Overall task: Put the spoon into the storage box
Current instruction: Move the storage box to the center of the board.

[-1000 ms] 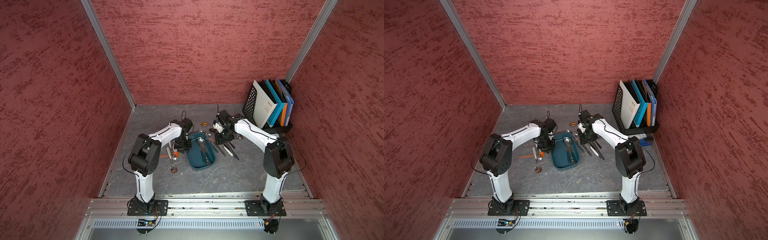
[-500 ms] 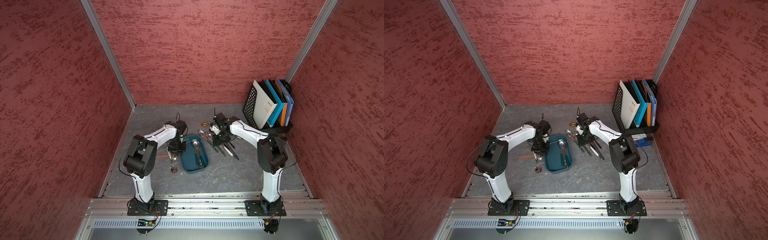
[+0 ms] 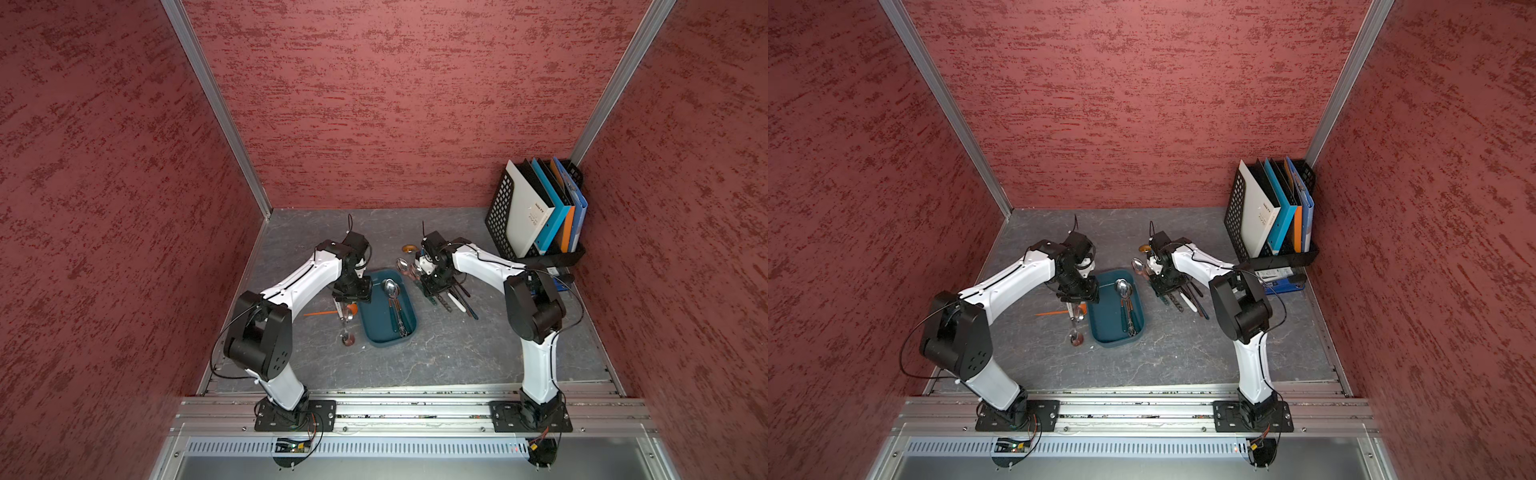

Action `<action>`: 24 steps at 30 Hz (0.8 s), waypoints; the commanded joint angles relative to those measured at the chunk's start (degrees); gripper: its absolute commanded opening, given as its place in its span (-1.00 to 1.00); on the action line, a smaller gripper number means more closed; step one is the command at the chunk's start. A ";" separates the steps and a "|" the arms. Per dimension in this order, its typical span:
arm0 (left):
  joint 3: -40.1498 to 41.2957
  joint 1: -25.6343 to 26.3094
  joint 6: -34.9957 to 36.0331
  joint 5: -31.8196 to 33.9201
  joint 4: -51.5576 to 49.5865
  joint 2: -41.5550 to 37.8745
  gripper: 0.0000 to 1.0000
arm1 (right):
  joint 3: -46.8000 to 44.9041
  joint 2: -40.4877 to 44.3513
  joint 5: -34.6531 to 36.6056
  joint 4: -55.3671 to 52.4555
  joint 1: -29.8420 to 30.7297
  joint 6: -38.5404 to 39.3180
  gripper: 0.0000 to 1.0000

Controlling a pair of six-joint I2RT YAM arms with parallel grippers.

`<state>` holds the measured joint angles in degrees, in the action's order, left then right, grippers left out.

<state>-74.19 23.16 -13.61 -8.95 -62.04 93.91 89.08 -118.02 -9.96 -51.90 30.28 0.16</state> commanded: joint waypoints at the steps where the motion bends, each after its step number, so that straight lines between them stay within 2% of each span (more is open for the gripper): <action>1: 1.04 -0.08 -1.64 0.24 0.23 -2.39 0.25 | 0.87 -0.61 1.40 0.89 0.70 1.21 -0.36; 14: 3.53 -1.21 -2.41 1.13 0.80 -5.18 0.29 | 2.07 -4.29 4.80 0.13 1.18 2.08 -0.41; 24: 4.21 -1.67 -2.31 1.24 1.40 -5.57 0.31 | 0.97 -6.13 8.14 0.00 2.98 4.52 -0.52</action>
<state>-70.96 22.11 -15.81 -8.47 -61.63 89.67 89.89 -121.25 -4.25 -52.12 32.45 3.22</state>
